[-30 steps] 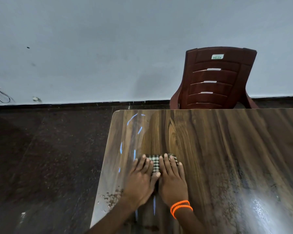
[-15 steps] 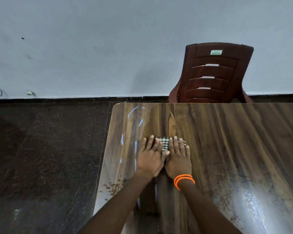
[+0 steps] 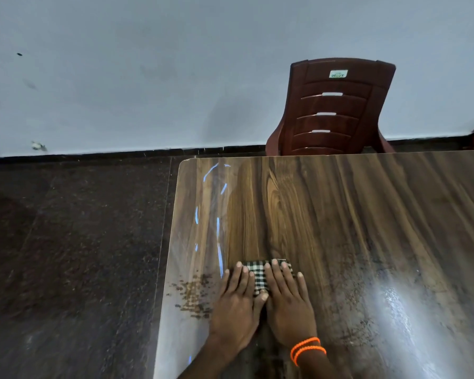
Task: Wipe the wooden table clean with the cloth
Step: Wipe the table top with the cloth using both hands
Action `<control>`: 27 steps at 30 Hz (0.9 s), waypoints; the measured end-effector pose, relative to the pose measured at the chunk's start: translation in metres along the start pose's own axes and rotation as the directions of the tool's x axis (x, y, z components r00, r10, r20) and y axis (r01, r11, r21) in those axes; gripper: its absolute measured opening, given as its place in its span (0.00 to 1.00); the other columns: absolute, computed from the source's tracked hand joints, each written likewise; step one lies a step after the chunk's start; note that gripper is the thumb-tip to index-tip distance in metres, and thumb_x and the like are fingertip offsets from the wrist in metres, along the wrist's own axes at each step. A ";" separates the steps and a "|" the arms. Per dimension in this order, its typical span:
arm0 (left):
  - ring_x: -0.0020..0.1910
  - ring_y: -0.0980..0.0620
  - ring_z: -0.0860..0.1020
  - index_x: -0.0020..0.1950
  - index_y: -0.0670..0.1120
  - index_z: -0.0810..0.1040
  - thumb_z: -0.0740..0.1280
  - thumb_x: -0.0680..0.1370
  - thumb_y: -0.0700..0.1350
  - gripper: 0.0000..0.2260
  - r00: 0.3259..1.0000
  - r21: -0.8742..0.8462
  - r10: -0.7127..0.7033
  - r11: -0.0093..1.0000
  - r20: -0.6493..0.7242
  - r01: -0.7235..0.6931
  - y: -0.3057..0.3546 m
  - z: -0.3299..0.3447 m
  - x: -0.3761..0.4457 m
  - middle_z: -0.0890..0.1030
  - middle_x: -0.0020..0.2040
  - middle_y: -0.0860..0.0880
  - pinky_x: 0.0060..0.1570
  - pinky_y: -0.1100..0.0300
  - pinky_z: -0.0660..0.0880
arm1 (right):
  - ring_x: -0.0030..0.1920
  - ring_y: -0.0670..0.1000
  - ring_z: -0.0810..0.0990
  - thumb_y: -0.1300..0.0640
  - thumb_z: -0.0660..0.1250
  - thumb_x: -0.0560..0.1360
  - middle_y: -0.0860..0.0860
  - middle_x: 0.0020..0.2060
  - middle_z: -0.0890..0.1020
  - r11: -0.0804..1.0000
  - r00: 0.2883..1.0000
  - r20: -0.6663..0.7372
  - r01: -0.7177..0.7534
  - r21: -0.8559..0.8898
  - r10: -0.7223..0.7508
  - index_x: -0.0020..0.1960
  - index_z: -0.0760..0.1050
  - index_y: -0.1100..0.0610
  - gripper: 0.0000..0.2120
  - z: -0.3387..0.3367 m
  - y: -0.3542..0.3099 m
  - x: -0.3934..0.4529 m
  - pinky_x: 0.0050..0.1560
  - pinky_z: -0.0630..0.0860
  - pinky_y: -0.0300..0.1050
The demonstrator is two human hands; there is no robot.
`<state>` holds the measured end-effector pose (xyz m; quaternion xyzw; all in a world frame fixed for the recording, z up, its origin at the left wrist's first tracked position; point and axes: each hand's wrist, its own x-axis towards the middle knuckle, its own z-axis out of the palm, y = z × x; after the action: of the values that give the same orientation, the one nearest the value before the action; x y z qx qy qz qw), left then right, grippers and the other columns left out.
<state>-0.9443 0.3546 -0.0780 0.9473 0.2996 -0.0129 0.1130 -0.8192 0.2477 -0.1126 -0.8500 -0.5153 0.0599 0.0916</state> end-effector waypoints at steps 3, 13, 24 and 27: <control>0.79 0.44 0.62 0.72 0.39 0.75 0.49 0.86 0.58 0.29 1.000 0.000 0.006 1.000 0.031 -0.006 0.016 -0.003 0.020 0.75 0.73 0.43 0.75 0.43 0.56 | 0.81 0.51 0.55 0.48 0.56 0.78 0.49 0.81 0.59 0.998 0.999 -0.003 -0.043 -0.038 0.043 0.82 0.57 0.52 0.32 -0.005 0.021 0.007 0.78 0.58 0.61; 0.77 0.42 0.66 0.71 0.40 0.77 0.48 0.84 0.58 0.29 0.998 0.017 -0.054 0.998 -0.010 0.054 -0.024 -0.009 0.045 0.78 0.70 0.43 0.75 0.40 0.63 | 0.81 0.56 0.56 0.49 0.51 0.79 0.54 0.80 0.61 0.988 0.988 -0.011 -0.154 0.012 0.155 0.81 0.60 0.56 0.31 0.010 -0.024 0.063 0.79 0.54 0.60; 0.78 0.43 0.64 0.71 0.40 0.77 0.52 0.85 0.57 0.27 0.999 0.008 -0.027 1.000 -0.035 0.027 0.009 0.018 -0.094 0.77 0.71 0.42 0.73 0.41 0.65 | 0.82 0.52 0.52 0.49 0.58 0.79 0.49 0.82 0.57 0.999 1.000 0.013 0.007 0.041 -0.008 0.82 0.55 0.52 0.33 0.010 -0.033 -0.082 0.79 0.54 0.60; 0.78 0.43 0.65 0.71 0.40 0.77 0.51 0.85 0.58 0.28 1.000 0.000 0.002 1.000 0.017 -0.002 0.042 0.022 -0.099 0.77 0.71 0.42 0.73 0.40 0.63 | 0.81 0.50 0.53 0.49 0.59 0.79 0.48 0.82 0.57 1.000 1.000 0.004 -0.018 0.020 0.018 0.82 0.55 0.51 0.33 0.005 -0.005 -0.109 0.79 0.55 0.61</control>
<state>-1.0011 0.2602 -0.0815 0.9474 0.2978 -0.0207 0.1154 -0.8746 0.1537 -0.1157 -0.8534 -0.5074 0.0674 0.0985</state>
